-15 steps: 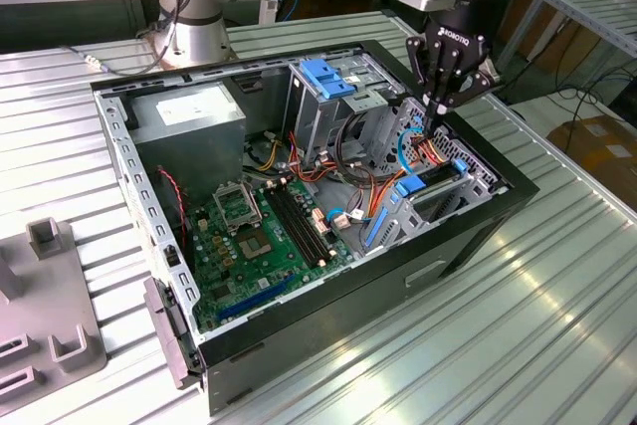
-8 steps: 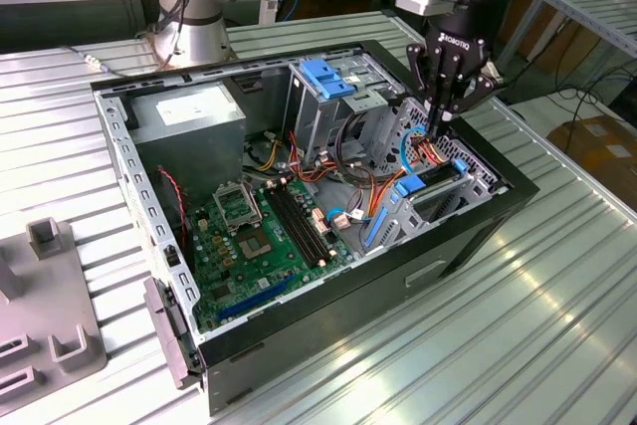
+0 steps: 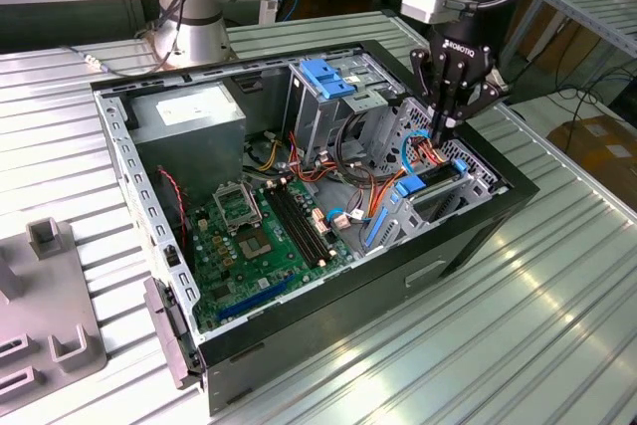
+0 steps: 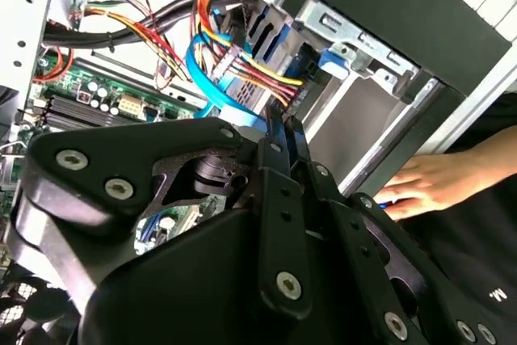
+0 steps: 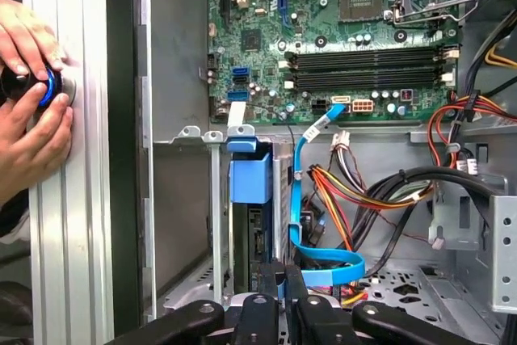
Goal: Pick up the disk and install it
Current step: 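Insert the second disk wire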
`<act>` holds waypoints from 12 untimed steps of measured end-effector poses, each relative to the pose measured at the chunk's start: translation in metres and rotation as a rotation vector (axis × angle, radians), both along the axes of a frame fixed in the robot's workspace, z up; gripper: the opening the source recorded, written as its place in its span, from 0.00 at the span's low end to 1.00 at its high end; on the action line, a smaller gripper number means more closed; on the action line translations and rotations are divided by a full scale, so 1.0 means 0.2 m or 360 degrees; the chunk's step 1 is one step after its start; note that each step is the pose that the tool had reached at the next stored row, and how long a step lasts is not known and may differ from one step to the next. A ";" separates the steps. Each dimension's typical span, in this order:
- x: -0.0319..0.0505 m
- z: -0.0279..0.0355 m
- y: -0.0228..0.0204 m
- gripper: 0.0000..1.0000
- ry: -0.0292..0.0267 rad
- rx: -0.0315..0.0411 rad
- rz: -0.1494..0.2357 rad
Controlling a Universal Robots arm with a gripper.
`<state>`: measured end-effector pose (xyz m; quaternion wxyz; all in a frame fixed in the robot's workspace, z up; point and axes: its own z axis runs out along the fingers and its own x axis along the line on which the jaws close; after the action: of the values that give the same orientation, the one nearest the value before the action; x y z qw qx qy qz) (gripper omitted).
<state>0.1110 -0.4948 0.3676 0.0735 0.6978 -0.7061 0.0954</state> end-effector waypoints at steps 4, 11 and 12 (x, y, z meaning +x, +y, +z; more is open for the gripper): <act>-0.028 -0.006 -0.017 0.16 -0.00537 0.0022 0.0001; -0.071 -0.023 -0.085 0.16 -0.01041 0.0093 0.0003; -0.074 -0.026 -0.102 0.16 -0.01052 0.0112 0.0004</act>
<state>0.0962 -0.5153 0.3623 0.0255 0.6974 -0.7101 0.0937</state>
